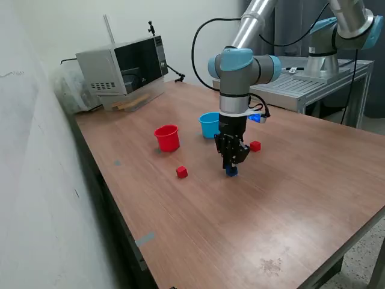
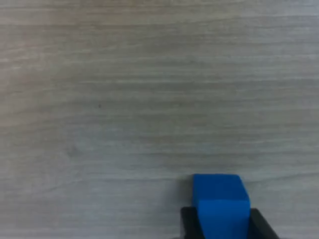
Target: Place red objects in the red bin, and blue objects in the blue bin.
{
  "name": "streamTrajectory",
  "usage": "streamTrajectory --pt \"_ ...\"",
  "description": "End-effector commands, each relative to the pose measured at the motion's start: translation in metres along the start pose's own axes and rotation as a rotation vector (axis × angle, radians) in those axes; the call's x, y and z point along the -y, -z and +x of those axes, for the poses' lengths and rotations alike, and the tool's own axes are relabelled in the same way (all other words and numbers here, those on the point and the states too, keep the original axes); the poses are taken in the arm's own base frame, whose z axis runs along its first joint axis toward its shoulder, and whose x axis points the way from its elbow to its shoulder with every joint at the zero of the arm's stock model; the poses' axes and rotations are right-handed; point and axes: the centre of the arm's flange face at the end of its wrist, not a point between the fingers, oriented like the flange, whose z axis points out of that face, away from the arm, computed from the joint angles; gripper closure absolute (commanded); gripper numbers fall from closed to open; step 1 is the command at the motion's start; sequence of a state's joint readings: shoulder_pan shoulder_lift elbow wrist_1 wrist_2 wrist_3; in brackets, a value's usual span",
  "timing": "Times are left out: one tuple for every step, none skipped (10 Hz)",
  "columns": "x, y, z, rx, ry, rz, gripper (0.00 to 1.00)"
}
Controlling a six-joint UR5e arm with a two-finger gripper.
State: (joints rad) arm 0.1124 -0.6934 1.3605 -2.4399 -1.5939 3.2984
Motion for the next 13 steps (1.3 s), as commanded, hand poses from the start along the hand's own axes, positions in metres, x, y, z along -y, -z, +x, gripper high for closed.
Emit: streamTrajectory --pt "0.002 -0.004 -0.006 0.007 0.052 0.013 1.0" --pt "0.002 0.005 -0.007 0.01 0.075 0.011 1.0" --pt "0.003 0.027 -0.009 0.009 0.075 -0.007 1.0" --pt "0.001 0.056 -0.022 0.01 0.063 -0.033 1.0" --pt "0.004 0.081 -0.038 0.015 0.069 -0.036 1.0" --pt "0.006 0.107 -0.06 0.023 0.064 -0.042 1.0" --pt "0.007 0.131 -0.083 0.032 0.054 -0.049 1.0" --pt "0.01 0.146 -0.11 0.042 0.035 -0.04 1.0" --pt "0.018 0.155 -0.145 0.054 -0.001 -0.033 1.0" --pt "0.024 0.154 -0.171 0.062 -0.027 -0.021 1.0" --pt "0.03 0.149 -0.198 0.071 -0.06 -0.002 1.0" --pt "0.036 0.148 -0.218 0.076 -0.092 0.008 1.0" --pt "0.041 0.146 -0.231 0.079 -0.11 0.018 1.0"
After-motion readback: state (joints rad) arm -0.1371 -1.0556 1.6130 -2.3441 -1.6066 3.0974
